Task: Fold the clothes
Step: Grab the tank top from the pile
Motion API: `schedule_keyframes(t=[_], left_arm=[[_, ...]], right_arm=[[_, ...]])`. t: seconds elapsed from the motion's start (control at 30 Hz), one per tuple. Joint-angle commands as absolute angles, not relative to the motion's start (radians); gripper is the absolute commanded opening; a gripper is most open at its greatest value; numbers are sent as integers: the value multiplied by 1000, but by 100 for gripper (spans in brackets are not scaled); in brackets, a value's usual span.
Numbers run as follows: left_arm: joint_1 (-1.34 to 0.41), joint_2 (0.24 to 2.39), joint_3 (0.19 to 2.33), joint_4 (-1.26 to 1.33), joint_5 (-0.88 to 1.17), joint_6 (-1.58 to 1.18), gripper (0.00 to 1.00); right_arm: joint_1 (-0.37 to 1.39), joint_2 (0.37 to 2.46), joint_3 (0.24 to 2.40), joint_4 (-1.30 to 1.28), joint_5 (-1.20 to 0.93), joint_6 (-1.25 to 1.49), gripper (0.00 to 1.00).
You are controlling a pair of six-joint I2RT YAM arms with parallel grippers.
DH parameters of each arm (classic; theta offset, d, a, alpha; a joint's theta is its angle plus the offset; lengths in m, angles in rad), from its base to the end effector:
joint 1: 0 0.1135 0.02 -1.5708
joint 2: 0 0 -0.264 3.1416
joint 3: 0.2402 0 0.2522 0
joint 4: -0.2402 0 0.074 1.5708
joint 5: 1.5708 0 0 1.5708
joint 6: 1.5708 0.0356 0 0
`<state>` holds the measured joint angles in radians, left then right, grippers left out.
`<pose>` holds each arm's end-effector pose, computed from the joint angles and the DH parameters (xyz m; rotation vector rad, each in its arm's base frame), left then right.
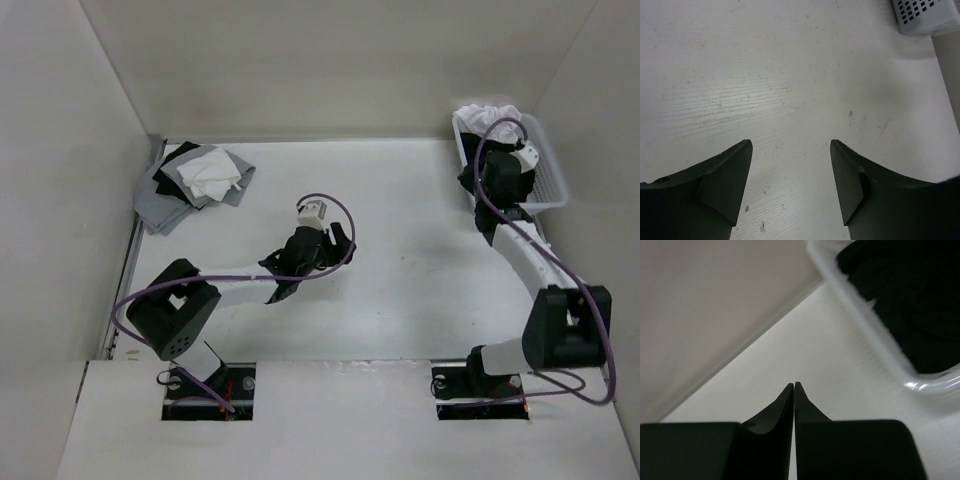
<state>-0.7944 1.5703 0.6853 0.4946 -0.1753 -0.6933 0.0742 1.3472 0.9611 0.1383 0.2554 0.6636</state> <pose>0.2303 -0.2256 0.1844 -0.0168 2.0432 -0.7933 0.3159 0.0145 0.3077 0.6992 1.6803 0.2915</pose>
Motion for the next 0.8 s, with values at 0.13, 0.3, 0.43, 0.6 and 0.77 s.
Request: schedule_keyframes(t=[0.13, 0.3, 0.43, 0.6, 0.77], left_arm=[[-786, 1557, 634, 658, -164, -630, 54], [-759, 1545, 606, 693, -161, -646, 52], [-759, 1539, 600, 701, -160, -653, 52], [-743, 1531, 588, 719, -160, -663, 52], [-719, 1525, 575, 733, -160, -676, 53]], right_arm=[[-163, 1722, 1289, 74, 221, 707, 2], [-255, 1957, 1506, -17, 175, 663, 26], [-285, 2124, 1701, -107, 152, 612, 41], [-289, 2285, 1876, -193, 130, 600, 49], [-285, 2376, 1956, -210, 78, 624, 54]])
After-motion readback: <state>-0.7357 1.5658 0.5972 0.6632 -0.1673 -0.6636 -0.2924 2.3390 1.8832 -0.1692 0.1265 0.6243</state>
